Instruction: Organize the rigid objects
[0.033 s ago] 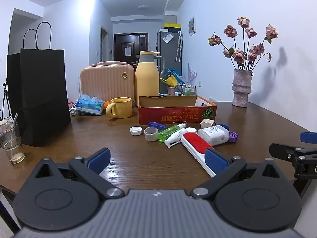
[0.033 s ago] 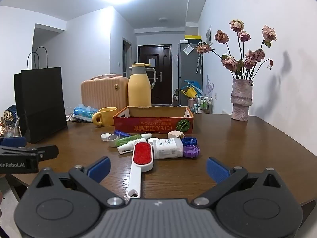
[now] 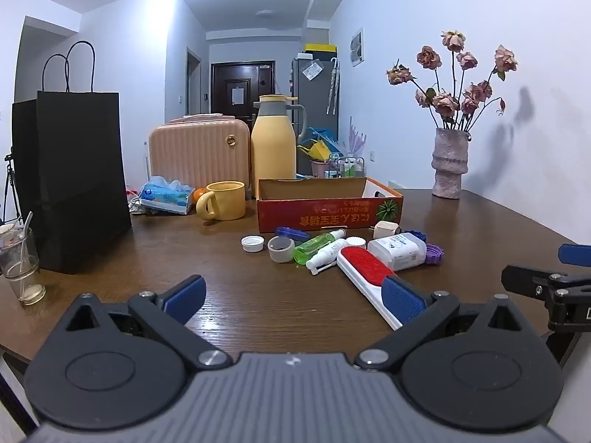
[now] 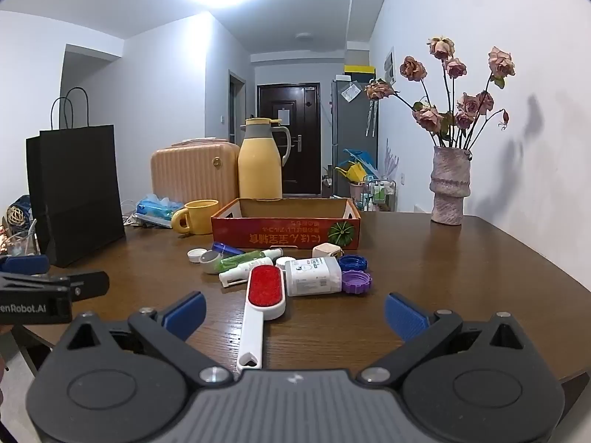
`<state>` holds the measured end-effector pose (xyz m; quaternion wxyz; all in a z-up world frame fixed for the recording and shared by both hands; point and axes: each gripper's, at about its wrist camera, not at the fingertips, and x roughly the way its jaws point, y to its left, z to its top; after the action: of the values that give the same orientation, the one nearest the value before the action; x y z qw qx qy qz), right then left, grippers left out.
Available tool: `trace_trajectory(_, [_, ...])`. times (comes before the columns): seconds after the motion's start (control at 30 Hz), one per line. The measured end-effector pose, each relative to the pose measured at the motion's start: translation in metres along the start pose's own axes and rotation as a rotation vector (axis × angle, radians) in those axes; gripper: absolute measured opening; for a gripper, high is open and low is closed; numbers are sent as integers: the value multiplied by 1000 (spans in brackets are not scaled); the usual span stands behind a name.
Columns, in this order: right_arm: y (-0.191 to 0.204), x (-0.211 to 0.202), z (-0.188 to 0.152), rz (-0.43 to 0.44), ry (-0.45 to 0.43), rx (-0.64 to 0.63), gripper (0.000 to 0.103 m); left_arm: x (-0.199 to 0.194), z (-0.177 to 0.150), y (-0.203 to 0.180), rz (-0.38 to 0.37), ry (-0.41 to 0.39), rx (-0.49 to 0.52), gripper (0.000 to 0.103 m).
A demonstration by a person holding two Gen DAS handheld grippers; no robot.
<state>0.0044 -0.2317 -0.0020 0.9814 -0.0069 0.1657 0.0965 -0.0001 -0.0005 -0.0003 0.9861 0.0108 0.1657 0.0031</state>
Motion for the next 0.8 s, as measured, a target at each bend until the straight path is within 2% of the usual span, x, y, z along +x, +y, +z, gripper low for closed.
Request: trace_trajectory(0.8, [-1,-1,1,-2,-5,12,103,-2,0,-3,-9,13,-8,103])
